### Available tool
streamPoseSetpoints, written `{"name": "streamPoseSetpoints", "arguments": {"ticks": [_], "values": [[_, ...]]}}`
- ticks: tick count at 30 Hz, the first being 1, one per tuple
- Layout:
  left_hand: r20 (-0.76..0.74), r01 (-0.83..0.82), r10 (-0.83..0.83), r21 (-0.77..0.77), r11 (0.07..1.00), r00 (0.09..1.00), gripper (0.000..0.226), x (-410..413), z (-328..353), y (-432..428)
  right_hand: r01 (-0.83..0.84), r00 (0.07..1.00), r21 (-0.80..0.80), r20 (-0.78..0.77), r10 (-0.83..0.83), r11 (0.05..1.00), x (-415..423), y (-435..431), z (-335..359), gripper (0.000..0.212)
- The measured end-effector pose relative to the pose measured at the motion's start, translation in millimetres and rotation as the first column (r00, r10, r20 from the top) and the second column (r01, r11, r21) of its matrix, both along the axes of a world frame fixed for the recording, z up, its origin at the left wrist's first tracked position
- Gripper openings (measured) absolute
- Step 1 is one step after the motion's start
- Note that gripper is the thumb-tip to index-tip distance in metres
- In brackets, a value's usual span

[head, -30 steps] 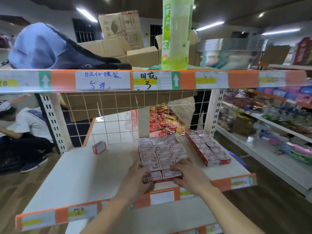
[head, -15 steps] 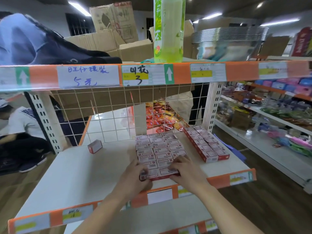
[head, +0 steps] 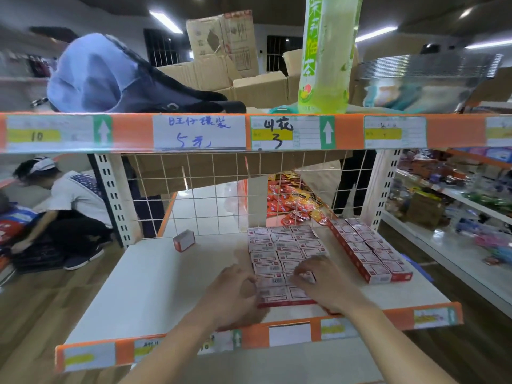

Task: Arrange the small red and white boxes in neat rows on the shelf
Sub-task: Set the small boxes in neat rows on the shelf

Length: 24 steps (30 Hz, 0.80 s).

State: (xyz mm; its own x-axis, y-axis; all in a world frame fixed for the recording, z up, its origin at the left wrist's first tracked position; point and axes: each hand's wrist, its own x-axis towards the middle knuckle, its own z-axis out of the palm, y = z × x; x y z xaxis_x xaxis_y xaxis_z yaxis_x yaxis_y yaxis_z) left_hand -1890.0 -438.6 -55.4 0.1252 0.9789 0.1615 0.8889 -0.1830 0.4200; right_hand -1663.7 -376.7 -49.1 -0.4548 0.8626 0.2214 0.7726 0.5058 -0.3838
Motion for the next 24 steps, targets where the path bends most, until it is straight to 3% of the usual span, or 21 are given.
{"name": "streamPoseSetpoints", "arguments": {"ticks": [5, 11, 15, 21, 24], "values": [[0.087, -0.17, 0.173, -0.046, 0.984, 0.981, 0.032, -58.3, 3.0, 7.4, -0.052, 0.998, -0.02, 0.041, 0.053, 0.998, -49.3, 12.1, 3.2, 0.025], [0.084, -0.245, 0.248, -0.051, 0.968, 0.965, 0.033, -128.1, 7.7, 4.9, -0.146, 0.989, -0.06, -0.022, 0.145, 0.987, -127.5, 30.9, 2.6, 0.024], [0.064, -0.322, 0.325, -0.054, 0.945, 0.944, 0.033, -167.3, 6.0, 6.4, -0.218, 0.975, -0.046, 0.026, 0.219, 0.975, -171.2, 48.0, -2.7, 0.028], [0.046, -0.377, 0.381, -0.079, 0.923, 0.923, 0.041, -197.5, 0.5, 21.3, -0.184, 0.982, -0.09, 0.027, 0.187, 0.979, -224.6, 66.1, -13.0, 0.031], [0.039, -0.394, 0.401, -0.124, 0.911, 0.915, 0.049, -199.7, -1.2, 36.2, -0.113, 0.994, -0.102, -0.028, 0.11, 0.988, -248.8, 72.0, -19.1, 0.043]]}}
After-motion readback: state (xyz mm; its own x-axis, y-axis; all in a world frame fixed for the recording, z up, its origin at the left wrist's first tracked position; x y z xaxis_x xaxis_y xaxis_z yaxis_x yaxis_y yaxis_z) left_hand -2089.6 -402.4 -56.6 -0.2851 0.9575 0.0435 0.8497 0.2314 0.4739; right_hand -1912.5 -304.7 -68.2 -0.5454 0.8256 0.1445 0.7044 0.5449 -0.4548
